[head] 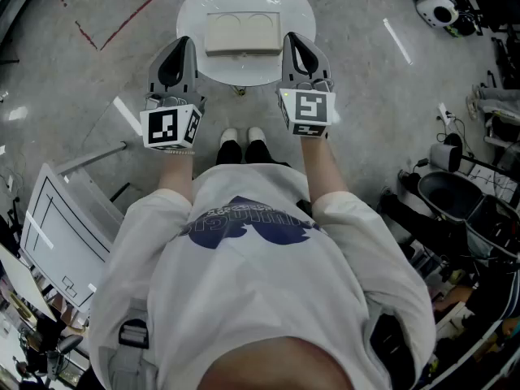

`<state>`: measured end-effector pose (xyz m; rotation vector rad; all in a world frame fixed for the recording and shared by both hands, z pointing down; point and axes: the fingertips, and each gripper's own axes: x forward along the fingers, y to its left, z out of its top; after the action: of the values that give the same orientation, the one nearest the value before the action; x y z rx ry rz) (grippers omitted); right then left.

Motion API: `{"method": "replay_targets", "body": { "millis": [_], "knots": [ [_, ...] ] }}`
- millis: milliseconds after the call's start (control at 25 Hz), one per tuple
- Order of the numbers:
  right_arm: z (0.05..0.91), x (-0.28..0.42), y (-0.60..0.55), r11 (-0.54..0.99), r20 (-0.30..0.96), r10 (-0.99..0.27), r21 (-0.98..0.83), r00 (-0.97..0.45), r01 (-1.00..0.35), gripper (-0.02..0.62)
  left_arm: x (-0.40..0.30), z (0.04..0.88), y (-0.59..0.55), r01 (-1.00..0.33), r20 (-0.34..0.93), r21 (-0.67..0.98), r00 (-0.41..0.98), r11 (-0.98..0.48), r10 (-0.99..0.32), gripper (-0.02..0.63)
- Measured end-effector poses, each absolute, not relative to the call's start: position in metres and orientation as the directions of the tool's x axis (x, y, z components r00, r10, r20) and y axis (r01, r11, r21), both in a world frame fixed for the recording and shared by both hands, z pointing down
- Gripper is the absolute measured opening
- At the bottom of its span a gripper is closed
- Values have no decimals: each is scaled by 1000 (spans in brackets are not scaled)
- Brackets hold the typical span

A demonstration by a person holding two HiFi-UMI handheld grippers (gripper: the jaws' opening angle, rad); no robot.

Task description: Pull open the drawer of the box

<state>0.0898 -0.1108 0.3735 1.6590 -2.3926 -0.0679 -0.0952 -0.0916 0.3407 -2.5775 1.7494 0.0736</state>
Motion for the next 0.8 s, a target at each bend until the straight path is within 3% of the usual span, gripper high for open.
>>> {"method": "replay_targets", "body": {
  "millis": [440, 720, 800],
  "knots": [
    [384, 120, -140, 366, 179, -925, 169, -336, -915, -6, -65, 349, -123, -930, -37, 10, 367, -367, -930, 6],
    [394, 109, -132, 428, 183, -892, 43, -414, -903, -1, -74, 370, -122, -911, 41, 61, 410, -407, -911, 6],
    [405, 113, -134, 441, 215, -876, -7, -432, -898, 142, -71, 381, -126, -904, 74, 87, 425, -419, -902, 29]
  ]
}}
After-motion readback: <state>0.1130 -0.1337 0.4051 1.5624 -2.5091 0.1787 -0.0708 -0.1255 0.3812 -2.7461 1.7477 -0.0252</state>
